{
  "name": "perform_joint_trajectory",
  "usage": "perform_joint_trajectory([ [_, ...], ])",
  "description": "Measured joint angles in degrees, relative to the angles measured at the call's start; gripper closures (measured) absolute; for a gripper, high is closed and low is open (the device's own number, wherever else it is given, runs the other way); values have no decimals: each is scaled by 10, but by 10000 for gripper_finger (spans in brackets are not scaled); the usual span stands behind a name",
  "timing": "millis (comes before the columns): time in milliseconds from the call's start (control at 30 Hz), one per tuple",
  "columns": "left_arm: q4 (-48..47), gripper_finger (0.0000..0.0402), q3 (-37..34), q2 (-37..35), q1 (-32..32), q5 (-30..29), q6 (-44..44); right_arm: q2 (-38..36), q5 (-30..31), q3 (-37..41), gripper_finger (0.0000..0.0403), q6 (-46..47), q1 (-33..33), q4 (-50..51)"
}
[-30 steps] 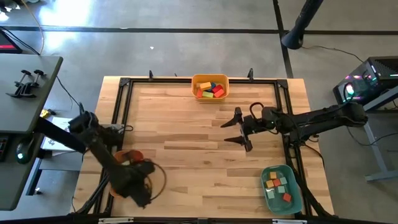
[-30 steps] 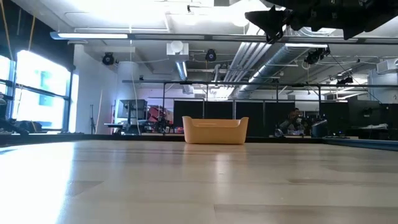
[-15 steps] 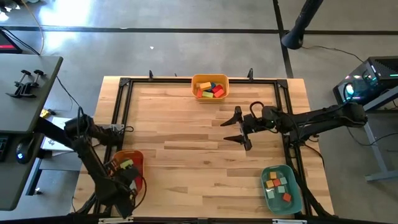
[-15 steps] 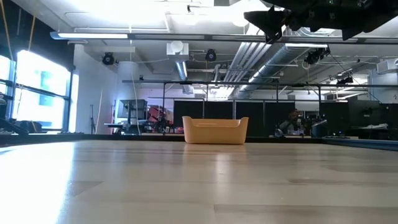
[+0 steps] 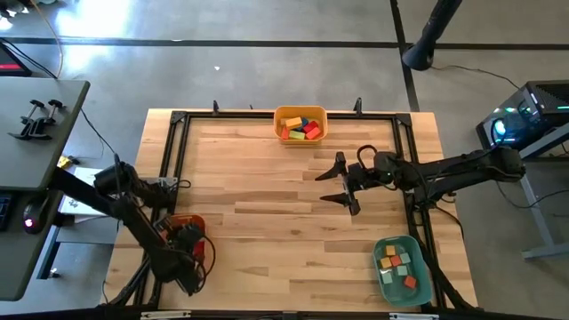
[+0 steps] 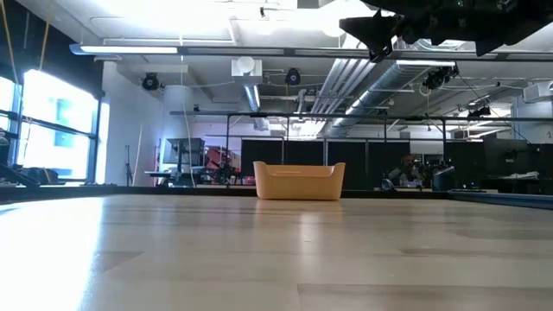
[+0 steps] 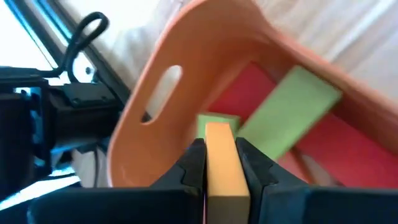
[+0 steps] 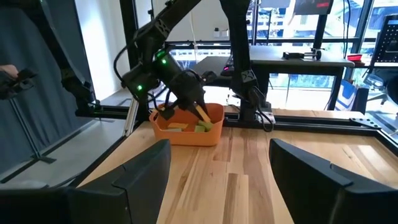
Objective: Sort blocks by size
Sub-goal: Put the yellow narrow rectangular block into the orange bin, then return to Home Position
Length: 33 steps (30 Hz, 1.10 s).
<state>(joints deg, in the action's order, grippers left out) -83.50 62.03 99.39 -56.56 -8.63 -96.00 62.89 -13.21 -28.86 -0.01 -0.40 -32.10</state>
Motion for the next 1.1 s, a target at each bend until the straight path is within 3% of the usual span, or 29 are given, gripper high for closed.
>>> perform_joint_trajectory([
  [167, 31, 352, 6, -5, -11, 34, -24, 0, 0, 0, 135, 2, 0, 2],
  [300, 42, 298, 6, -16, -24, 72, -67, 0, 0, 0, 135, 2, 0, 2],
  [433, 4, 240, 6, -40, -40, 170, -122, 0, 0, 0, 135, 26, 0, 2],
  [533, -23, 213, 12, -70, -60, 170, -184, 0, 0, 0, 135, 30, 1, 10],
  [600, -27, 203, 17, -92, -68, 121, -225, 0, 0, 0, 135, 30, 1, 19],
  [667, -17, 201, 19, -112, -71, 31, -251, 0, 0, 0, 135, 30, 1, 25],
  [833, 32, 210, 18, -124, -40, -290, -189, -15, 0, 0, 135, 47, 1, 62],
  [900, 57, 217, 18, -117, -8, -384, -137, -32, 0, 0, 135, 54, 1, 93],
  [1000, 118, 228, 9, -107, 52, -472, -61, -68, 24, 0, 135, 72, 1, 162],
  [1100, 249, 239, -18, -106, 117, -496, 83, -108, 46, 0, 135, 89, 1, 251],
])
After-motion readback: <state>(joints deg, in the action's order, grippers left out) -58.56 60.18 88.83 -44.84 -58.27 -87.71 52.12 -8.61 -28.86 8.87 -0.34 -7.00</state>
